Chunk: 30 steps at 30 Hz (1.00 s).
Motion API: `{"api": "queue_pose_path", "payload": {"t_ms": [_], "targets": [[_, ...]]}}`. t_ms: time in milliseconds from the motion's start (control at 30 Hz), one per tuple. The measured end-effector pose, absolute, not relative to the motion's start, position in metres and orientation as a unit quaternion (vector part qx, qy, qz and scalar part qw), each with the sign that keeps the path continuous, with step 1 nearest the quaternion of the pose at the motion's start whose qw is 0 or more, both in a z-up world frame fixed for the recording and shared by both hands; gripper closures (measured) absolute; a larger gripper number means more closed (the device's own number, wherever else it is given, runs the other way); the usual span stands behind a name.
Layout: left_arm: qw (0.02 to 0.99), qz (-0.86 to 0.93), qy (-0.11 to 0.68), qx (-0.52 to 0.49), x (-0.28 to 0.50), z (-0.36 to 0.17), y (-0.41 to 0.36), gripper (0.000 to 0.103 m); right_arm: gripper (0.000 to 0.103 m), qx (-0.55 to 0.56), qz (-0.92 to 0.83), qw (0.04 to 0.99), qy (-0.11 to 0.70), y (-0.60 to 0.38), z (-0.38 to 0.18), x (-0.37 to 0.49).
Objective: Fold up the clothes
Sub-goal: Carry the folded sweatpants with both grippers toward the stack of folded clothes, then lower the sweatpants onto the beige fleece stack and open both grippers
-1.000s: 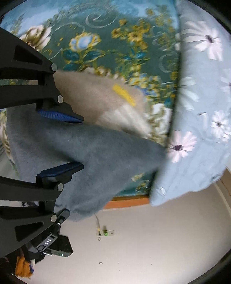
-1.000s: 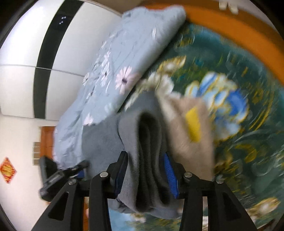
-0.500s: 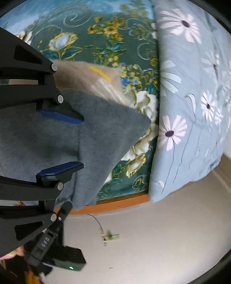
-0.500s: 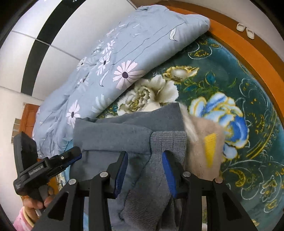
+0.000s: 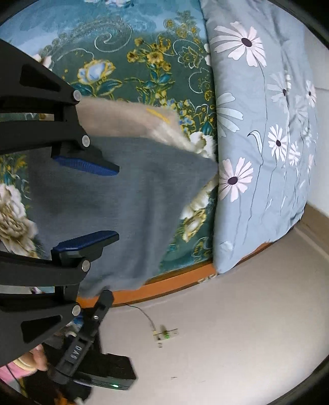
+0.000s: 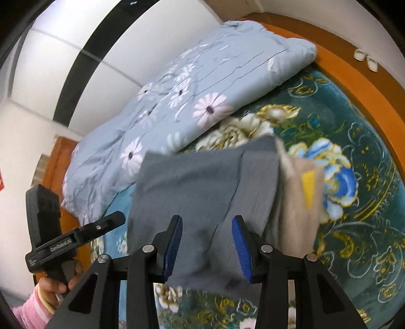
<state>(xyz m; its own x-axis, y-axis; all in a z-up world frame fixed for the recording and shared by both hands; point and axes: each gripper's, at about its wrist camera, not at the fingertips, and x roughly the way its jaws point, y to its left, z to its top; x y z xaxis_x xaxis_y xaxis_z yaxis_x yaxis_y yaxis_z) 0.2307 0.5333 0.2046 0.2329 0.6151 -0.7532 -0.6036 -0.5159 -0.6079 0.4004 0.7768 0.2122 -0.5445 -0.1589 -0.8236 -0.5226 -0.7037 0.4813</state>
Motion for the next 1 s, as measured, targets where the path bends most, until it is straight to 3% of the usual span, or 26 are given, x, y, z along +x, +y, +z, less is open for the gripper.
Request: {"api": "queue_pose_path", "payload": {"t_ms": [133,333,533,633,800,1000], "targets": [[0.481,0.610,0.010,-0.630,0.248,0.186,0.525,0.056,0.059,-0.495,0.795,0.118,0.330,0.759,0.202,0.402],[0.452,0.598,0.017,-0.662,0.254,0.152,0.527,0.056,0.059,-0.512,0.773,0.134,0.350,0.765,0.170,0.404],[0.450,0.597,0.038,-0.663,0.254,0.154,0.541,0.055,0.059,-0.512,0.768,0.152,0.354,0.774,0.163,0.398],[0.460,0.600,0.043,-0.653,0.260,0.169,0.536,0.051,0.059,-0.503,0.764,0.166,0.368,0.772,0.178,0.402],[0.473,0.621,0.032,-0.624,0.278,0.194,0.509,0.031,0.059,-0.476,0.785,0.164,0.362,0.744,0.207,0.427],[0.447,0.636,0.040,-0.627,0.311,0.188,0.484,0.027,0.057,-0.528,0.752,0.186,0.348,0.700,0.180,0.449]]}}
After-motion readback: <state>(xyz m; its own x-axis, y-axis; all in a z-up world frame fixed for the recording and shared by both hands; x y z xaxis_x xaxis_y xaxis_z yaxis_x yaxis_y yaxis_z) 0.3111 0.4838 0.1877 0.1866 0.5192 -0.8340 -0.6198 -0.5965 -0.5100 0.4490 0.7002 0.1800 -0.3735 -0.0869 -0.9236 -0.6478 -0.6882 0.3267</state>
